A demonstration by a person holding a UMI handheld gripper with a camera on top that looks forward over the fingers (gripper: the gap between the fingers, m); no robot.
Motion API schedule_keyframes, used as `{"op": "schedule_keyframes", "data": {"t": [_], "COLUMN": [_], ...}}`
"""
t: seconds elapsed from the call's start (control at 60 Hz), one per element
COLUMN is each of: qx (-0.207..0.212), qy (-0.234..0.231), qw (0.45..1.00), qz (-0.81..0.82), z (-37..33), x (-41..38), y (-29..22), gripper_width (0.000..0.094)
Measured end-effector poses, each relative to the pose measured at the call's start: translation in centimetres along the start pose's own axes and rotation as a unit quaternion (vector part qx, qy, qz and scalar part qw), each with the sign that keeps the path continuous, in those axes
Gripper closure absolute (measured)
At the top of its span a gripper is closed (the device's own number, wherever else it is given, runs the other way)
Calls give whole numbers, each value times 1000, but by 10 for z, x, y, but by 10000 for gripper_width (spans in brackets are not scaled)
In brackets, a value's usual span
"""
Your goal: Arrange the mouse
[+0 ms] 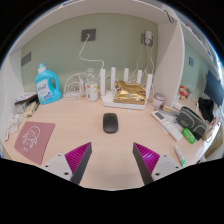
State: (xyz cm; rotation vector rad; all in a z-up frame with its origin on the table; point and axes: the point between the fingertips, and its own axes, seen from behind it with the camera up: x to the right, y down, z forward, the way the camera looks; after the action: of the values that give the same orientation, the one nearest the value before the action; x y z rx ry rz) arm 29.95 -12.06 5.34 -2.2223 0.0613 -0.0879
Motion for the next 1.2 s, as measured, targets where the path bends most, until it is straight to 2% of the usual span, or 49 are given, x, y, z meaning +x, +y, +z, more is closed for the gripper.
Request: {"op": "schedule_keyframes", "data": {"t": [0.183,0.35,0.4,0.5,0.55,0.783,0.867,0.983,1.1,1.2], "qx": [12,8,4,-4,2,2,1,31,97,155], "qy": [-4,-17,-23,-21,-14,-1,18,59,93,94], "qw": [1000,1000,1000,1000,1000,1000,1000,998,991,983], "qz": [-4,4,8,9,2,-16,-24,-13,11,23], "z": [95,149,160,173,177,175,169,134,61,-11], "x": [-1,-8,-11,-11,-7,-8,-5,-1,-12,-52], "y": [-28,-48,-49,-49,-50,-51,-53,-83,-146,-199], "gripper_width": [83,115,161,320,448,563,570,567,568,567]}}
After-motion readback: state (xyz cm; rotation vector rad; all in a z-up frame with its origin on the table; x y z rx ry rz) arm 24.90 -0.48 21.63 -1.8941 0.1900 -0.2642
